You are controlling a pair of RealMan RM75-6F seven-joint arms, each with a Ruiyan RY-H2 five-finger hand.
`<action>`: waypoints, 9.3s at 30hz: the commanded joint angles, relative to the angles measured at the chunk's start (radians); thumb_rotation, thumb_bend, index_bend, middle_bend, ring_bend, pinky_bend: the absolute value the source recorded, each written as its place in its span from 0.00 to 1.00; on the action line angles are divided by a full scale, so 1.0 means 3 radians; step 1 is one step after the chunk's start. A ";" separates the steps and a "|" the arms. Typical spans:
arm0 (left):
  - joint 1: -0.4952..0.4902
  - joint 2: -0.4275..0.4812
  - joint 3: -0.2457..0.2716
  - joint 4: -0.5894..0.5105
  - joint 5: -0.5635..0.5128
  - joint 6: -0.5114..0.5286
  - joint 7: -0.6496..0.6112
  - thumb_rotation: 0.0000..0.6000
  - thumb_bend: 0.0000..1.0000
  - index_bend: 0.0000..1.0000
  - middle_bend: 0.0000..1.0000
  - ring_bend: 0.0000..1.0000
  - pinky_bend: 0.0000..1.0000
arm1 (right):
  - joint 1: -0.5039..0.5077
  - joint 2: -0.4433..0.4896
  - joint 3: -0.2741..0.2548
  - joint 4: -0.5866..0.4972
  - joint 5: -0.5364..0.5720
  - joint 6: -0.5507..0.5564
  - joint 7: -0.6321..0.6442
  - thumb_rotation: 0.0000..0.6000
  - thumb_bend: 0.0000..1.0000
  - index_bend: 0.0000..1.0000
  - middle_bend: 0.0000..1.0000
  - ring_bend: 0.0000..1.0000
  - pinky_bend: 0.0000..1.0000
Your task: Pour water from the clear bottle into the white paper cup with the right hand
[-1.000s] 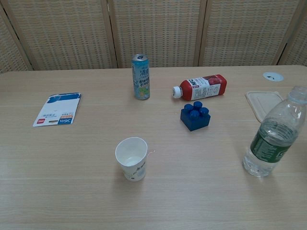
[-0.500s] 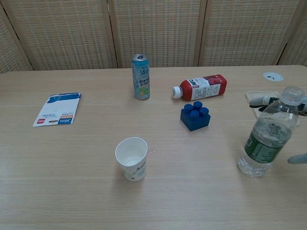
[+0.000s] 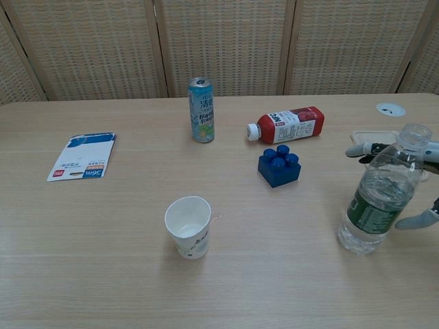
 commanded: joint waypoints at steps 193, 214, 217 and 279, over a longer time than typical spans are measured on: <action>-0.0155 0.0015 -0.0079 0.0027 -0.0323 -0.0334 -0.0005 1.00 0.13 0.00 0.00 0.00 0.00 | 0.1523 -0.0883 0.0802 -0.1950 0.3418 0.0202 -0.7386 1.00 0.85 0.59 0.59 0.62 0.81; -0.0152 0.0018 -0.0073 0.0023 -0.0313 -0.0329 -0.0010 1.00 0.13 0.00 0.00 0.00 0.00 | 0.1277 -0.0609 0.1072 -0.2225 0.3206 -0.0177 -0.6134 1.00 0.85 0.59 0.59 0.62 0.81; -0.0152 0.0018 -0.0070 0.0024 -0.0307 -0.0329 -0.0014 1.00 0.13 0.00 0.00 0.00 0.00 | 0.1197 -0.0522 0.1092 -0.2275 0.3068 -0.0232 -0.5799 1.00 0.85 0.59 0.59 0.62 0.81; -0.0158 -0.0011 -0.0057 -0.0015 -0.0319 -0.0327 0.0082 1.00 0.13 0.00 0.00 0.00 0.00 | 0.0519 -0.1003 0.0823 -0.0248 0.1153 -0.0693 -0.0796 1.00 0.30 0.44 0.29 0.23 0.26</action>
